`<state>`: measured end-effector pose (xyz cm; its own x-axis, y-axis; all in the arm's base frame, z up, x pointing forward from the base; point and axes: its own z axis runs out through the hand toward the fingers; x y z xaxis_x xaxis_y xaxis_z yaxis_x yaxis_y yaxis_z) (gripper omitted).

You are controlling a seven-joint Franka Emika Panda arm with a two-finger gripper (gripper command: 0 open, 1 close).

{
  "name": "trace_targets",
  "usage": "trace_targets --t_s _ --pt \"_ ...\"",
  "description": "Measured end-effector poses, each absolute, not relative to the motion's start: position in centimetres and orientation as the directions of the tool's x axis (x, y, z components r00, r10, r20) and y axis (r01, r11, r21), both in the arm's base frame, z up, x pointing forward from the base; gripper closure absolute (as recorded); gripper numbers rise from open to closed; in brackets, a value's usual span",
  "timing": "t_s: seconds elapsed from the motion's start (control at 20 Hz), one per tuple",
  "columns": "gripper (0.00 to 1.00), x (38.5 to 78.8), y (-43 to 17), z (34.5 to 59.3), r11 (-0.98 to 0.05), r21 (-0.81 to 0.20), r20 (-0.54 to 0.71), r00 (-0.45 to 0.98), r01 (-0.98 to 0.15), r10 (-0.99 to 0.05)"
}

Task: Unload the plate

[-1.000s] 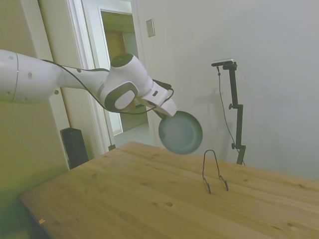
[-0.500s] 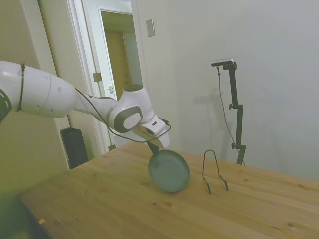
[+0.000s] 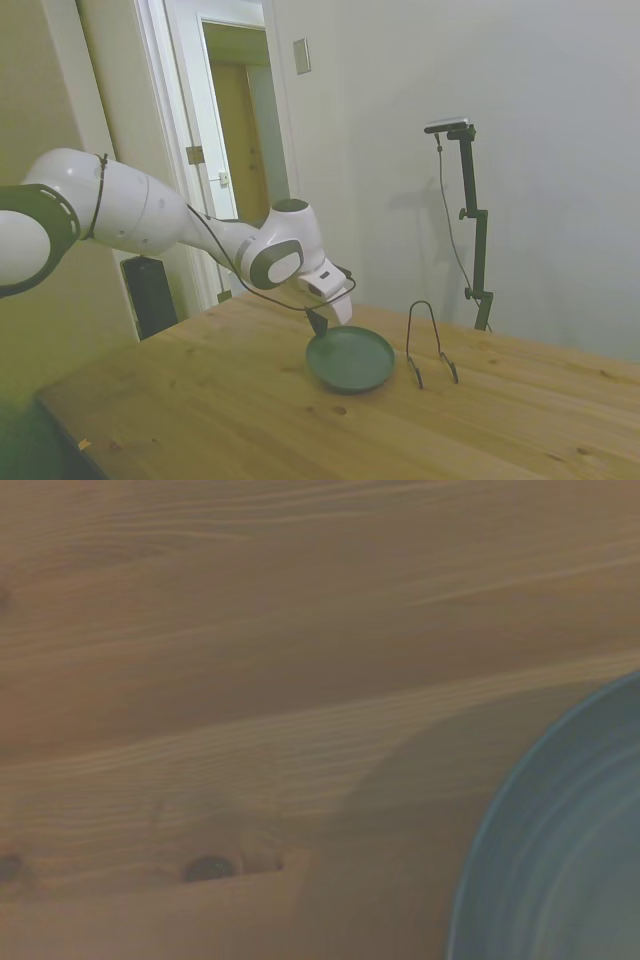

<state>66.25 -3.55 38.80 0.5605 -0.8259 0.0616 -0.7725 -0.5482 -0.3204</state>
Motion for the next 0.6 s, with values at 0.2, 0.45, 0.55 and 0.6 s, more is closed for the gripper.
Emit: trace_targets --t_s 0.2,0.45,0.55,0.6 --pt "0.0 66.37 -3.52 38.79 -0.549 -0.318 0.059 0.562 -0.773 -0.825" --pt "0.0 66.33 -3.39 38.73 -0.551 -0.313 0.052 0.565 -0.774 -0.823" --pt "0.0 66.42 -3.38 39.01 -0.55 -0.316 0.053 0.565 -0.773 -0.824" --pt "0.0 66.46 -3.35 39.35 -0.55 -0.321 0.055 0.564 -0.771 -0.824"
